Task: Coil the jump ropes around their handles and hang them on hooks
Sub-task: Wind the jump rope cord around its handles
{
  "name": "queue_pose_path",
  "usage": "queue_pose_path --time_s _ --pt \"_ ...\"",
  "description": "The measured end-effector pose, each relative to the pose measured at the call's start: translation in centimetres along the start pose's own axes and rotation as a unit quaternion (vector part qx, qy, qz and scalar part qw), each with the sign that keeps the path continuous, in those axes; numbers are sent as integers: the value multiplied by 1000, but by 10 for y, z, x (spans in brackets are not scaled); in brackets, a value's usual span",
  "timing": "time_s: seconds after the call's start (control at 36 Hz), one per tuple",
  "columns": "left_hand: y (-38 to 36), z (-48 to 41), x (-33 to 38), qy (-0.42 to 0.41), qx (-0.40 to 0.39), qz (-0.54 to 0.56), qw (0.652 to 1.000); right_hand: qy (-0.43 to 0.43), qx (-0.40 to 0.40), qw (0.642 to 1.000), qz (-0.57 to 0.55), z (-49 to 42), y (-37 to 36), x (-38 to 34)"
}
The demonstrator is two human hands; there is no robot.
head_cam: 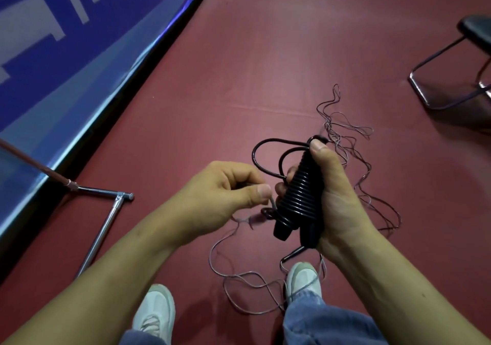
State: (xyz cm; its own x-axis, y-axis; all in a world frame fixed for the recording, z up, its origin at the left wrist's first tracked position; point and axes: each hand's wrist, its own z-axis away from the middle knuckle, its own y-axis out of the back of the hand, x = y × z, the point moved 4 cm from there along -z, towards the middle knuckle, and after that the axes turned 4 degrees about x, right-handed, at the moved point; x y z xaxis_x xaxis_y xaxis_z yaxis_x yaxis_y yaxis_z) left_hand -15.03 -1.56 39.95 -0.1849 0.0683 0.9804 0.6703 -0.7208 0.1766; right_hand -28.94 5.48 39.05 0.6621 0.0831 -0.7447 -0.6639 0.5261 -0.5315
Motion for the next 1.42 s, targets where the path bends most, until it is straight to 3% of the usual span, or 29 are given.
queue_pose_path --time_s 0.14,0.28,0.33,0.42,0.47,0.53,0.58,0.61,0.64,0.67,0.72,0.78,0.83,1.0,1.11,1.17,1.22,1.28,1.36,1.42 --pt "4 -6 -13 72 79 165 981 -15 -13 999 31 4 -2 8" --pt "30 -7 -20 130 259 360 887 -2 23 1000 12 1 1 0" --pt "46 -5 -28 120 333 363 862 8 31 999 -9 -1 5 -4" --pt "64 -4 -35 84 386 279 875 12 31 999 -20 -2 6 -10" --pt "68 -6 -36 69 378 146 912 9 29 999 -19 -2 4 -10" --pt "67 -9 -40 70 337 -55 937 9 27 1000 -12 -2 3 -9" --pt "58 -11 -49 120 225 -305 918 6 20 1000 -4 -2 1 -8" --pt "52 -10 -54 141 173 -368 903 5 15 1000 1 -1 1 -7" --pt "47 -9 -53 141 150 -376 903 2 9 1000 6 -1 0 -6" --pt "40 -7 -47 119 143 -330 925 -1 4 1000 10 0 0 -5" --pt "25 -3 -29 83 150 -88 981 -7 -11 1000 27 1 -1 -3" --pt "12 -2 -18 82 130 149 977 -15 -36 997 62 1 -2 1" --pt "5 -3 -13 94 103 256 957 -18 -60 993 100 1 -2 5" --pt "18 -1 -12 49 172 117 977 -18 -66 980 186 0 0 10" --pt "24 0 -8 67 137 309 939 -16 -54 982 179 -1 -2 9" --pt "22 1 -4 64 107 354 927 -8 -57 987 149 0 -6 9" --pt "21 1 -2 43 87 283 954 -8 -65 990 126 0 -8 10" --pt "18 3 -1 17 69 129 989 -11 -70 990 125 1 -10 14" --pt "12 2 -2 -6 48 -32 998 -6 -68 985 157 2 -10 18" --pt "15 1 -4 -11 63 -48 997 -13 -79 980 180 5 -10 18"
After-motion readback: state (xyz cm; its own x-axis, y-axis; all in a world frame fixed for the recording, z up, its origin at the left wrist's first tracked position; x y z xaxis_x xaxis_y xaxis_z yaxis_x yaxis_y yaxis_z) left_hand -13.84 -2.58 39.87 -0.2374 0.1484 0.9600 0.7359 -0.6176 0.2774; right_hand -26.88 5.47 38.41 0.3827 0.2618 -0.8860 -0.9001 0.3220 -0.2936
